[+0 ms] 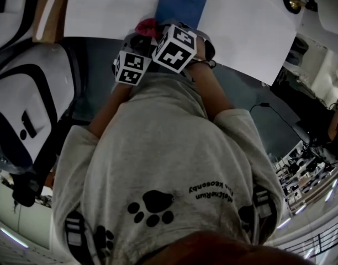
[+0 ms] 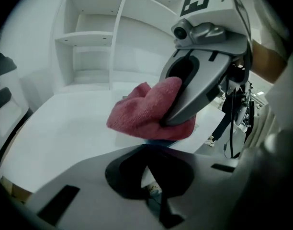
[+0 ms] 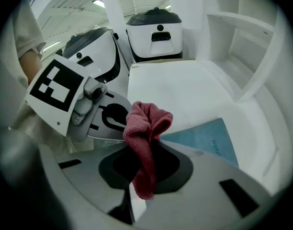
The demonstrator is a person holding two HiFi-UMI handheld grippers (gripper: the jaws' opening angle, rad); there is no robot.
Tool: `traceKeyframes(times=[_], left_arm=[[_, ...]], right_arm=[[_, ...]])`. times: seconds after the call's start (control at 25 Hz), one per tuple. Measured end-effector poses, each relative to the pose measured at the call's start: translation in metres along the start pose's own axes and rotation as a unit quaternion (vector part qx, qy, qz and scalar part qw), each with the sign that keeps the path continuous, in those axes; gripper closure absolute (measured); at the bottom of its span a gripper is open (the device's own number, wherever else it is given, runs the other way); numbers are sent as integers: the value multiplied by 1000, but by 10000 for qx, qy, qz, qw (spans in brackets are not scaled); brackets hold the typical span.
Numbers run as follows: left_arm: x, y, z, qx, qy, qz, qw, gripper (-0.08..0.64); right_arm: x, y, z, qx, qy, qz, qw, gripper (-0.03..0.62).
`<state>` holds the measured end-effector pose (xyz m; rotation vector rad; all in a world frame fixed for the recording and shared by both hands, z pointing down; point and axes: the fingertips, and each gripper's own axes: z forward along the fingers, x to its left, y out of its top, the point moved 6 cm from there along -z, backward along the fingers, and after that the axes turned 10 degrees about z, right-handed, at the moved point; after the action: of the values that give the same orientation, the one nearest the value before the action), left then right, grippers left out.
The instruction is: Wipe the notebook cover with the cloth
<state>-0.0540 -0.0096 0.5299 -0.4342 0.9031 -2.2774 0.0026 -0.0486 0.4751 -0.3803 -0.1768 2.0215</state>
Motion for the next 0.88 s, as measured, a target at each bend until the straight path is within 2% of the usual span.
traceKeyframes(times=[0.16,0.36,0.88], left_arm=[[0,-1,1,5,10,-1,10000,548],[1,-1,0,12,22,18,10000,548],[0,-2,0,27,48,64,10000,548]], right_arm=[[-1,-1,18,218,83,11,9997,532],[-4,-3,18,255,117,103,9996,532],[-16,-58,-1,423,-122,590,9973,532]])
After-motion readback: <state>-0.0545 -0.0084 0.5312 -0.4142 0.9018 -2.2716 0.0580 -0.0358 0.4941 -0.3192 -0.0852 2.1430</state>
